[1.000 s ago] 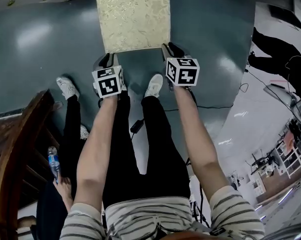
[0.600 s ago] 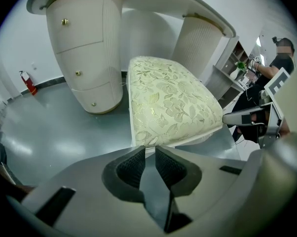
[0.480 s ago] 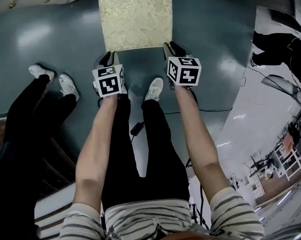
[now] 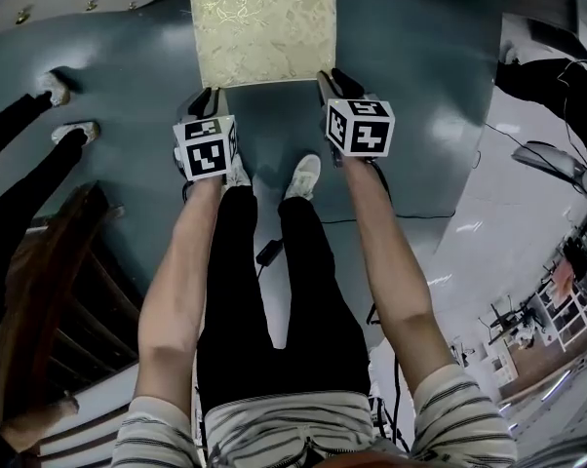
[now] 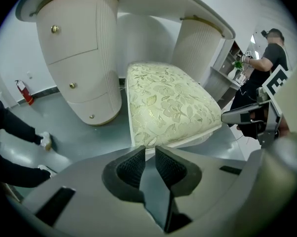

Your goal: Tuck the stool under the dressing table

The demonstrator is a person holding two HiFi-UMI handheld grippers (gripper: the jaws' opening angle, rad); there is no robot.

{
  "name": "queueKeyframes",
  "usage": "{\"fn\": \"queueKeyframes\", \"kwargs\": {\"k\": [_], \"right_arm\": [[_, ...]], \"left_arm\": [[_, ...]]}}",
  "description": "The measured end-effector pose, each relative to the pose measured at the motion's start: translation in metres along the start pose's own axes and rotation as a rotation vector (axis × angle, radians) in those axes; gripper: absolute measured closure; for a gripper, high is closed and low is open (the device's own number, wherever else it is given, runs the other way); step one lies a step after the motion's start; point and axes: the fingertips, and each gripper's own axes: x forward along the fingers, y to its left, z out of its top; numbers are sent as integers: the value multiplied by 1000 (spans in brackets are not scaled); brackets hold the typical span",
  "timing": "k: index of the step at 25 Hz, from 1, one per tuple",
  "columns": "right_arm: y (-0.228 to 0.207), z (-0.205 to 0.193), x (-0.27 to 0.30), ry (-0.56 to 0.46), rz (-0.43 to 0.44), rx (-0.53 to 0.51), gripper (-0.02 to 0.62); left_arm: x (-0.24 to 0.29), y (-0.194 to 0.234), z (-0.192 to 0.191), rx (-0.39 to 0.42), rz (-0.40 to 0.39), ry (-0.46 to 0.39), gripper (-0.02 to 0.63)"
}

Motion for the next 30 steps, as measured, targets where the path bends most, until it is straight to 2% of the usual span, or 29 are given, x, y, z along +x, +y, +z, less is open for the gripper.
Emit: {"fn": "queueKeyframes", "kwargs": {"k": [14, 24, 30], "right_arm": [[0, -3, 8, -31, -3, -20, 489], [-5, 22, 20, -56, -15, -43, 489], [-5, 16, 32, -63, -20, -56, 488]], "left_arm": [[8, 3, -1, 19, -6, -28, 538], [18, 9, 22, 64, -16, -49, 538], [28, 13, 14, 90, -24, -61, 540]]}}
